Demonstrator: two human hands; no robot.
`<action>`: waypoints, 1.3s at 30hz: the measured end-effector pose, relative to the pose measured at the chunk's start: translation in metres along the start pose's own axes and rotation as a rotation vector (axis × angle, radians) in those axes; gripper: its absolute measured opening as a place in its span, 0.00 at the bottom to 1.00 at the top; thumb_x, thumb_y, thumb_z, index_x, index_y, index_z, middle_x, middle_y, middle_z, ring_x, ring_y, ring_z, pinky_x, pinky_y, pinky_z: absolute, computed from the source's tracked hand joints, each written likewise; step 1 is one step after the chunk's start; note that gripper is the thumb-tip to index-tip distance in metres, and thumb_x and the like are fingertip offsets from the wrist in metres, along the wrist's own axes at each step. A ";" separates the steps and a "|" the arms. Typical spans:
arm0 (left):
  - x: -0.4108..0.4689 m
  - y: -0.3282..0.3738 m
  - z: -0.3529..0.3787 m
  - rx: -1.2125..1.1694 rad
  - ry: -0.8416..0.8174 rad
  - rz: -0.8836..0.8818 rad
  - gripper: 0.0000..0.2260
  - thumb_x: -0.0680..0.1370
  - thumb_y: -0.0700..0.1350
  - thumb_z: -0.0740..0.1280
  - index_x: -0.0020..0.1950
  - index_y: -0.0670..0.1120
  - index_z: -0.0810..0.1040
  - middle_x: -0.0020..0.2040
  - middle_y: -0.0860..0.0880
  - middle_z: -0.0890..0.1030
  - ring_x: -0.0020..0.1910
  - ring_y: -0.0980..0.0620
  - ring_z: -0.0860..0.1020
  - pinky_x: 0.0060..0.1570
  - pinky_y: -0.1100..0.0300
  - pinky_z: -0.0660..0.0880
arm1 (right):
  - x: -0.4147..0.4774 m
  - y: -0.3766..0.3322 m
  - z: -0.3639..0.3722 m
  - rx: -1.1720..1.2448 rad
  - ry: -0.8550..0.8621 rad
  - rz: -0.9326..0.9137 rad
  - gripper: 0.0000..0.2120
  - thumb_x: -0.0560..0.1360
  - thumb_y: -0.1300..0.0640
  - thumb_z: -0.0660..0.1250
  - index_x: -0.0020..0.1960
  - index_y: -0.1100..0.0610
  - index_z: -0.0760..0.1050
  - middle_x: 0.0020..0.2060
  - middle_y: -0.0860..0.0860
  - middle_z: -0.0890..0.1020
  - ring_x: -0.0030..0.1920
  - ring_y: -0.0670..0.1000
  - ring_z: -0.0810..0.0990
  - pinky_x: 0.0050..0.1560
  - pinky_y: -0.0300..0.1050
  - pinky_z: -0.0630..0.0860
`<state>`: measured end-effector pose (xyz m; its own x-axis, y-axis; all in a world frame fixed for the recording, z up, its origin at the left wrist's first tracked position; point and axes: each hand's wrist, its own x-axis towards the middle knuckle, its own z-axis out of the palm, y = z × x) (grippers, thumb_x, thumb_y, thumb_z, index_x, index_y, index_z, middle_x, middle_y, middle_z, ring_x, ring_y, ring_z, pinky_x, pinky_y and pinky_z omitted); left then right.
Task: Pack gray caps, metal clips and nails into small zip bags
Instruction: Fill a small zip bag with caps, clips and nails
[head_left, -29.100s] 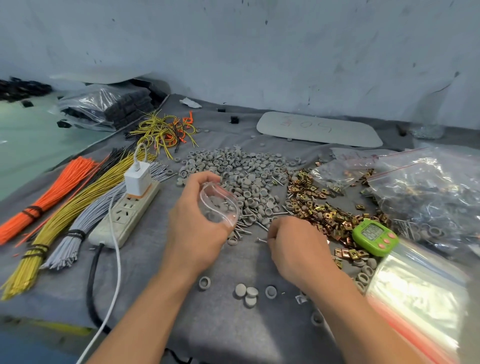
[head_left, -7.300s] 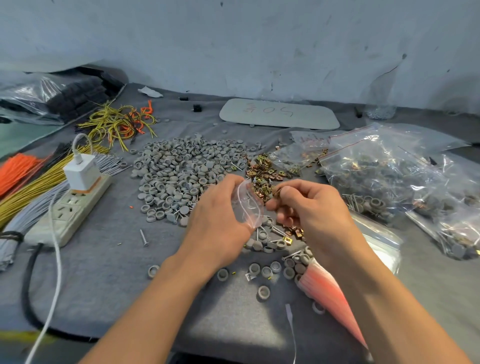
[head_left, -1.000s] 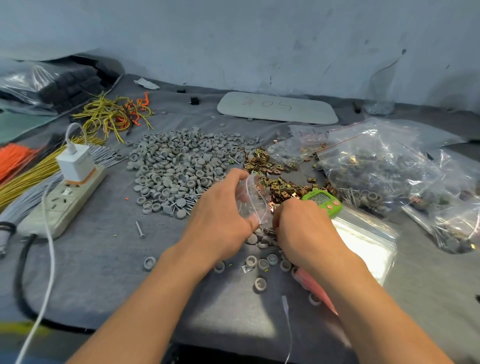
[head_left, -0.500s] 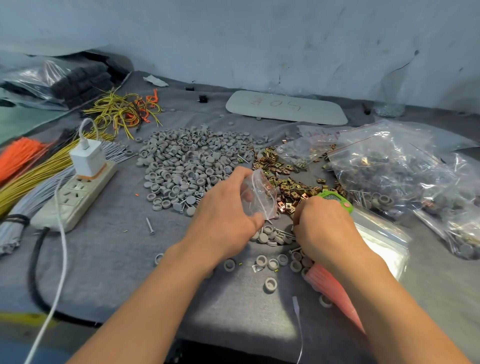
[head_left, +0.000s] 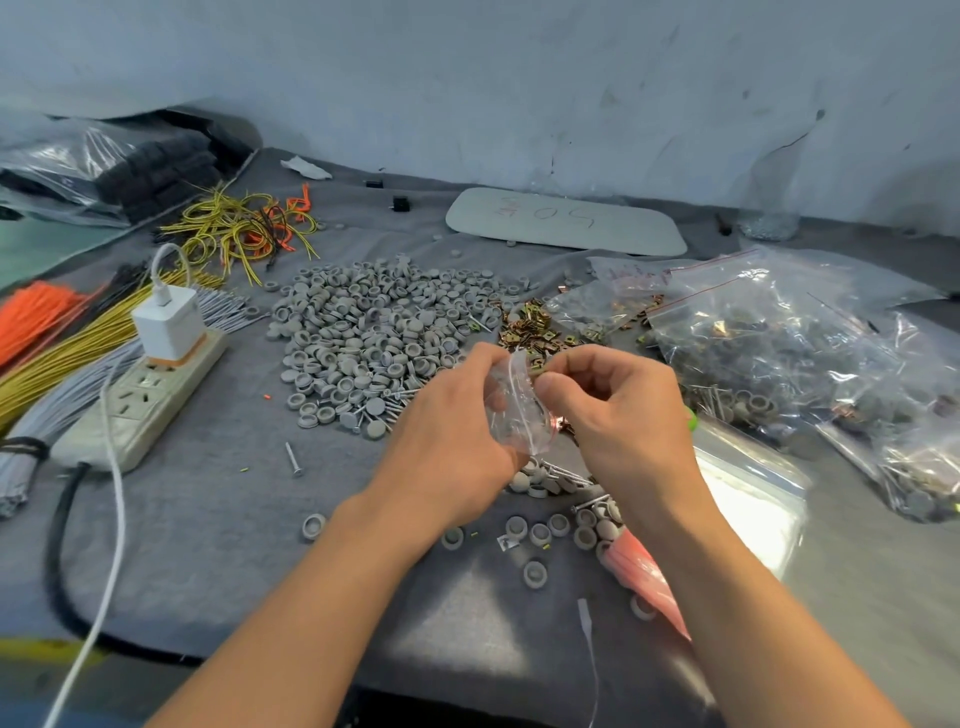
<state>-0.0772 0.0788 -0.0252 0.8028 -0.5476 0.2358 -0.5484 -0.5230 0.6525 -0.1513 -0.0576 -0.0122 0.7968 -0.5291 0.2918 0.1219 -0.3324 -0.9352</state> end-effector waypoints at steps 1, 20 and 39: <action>0.000 0.000 0.000 -0.003 0.001 0.000 0.30 0.68 0.50 0.80 0.64 0.62 0.68 0.50 0.59 0.79 0.49 0.57 0.78 0.46 0.55 0.75 | 0.000 0.000 0.001 -0.002 -0.007 0.001 0.07 0.74 0.63 0.75 0.39 0.54 0.85 0.33 0.54 0.84 0.32 0.48 0.77 0.36 0.49 0.77; -0.001 0.003 -0.015 -0.076 0.150 -0.010 0.42 0.64 0.47 0.82 0.73 0.59 0.66 0.62 0.57 0.77 0.59 0.53 0.77 0.57 0.54 0.75 | -0.016 0.001 0.018 -0.022 -0.177 0.070 0.06 0.71 0.53 0.73 0.48 0.49 0.85 0.39 0.47 0.88 0.40 0.49 0.87 0.42 0.46 0.82; 0.005 0.002 -0.031 -0.895 0.218 -0.207 0.02 0.77 0.38 0.74 0.46 0.42 0.86 0.30 0.51 0.80 0.26 0.61 0.73 0.28 0.70 0.70 | -0.004 -0.006 0.004 0.281 0.006 0.223 0.04 0.73 0.64 0.77 0.43 0.56 0.85 0.35 0.54 0.86 0.35 0.49 0.79 0.37 0.38 0.77</action>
<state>-0.0672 0.0956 -0.0005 0.9399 -0.3182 0.1241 -0.0795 0.1493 0.9856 -0.1527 -0.0506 -0.0084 0.8188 -0.5692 0.0743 0.1037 0.0194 -0.9944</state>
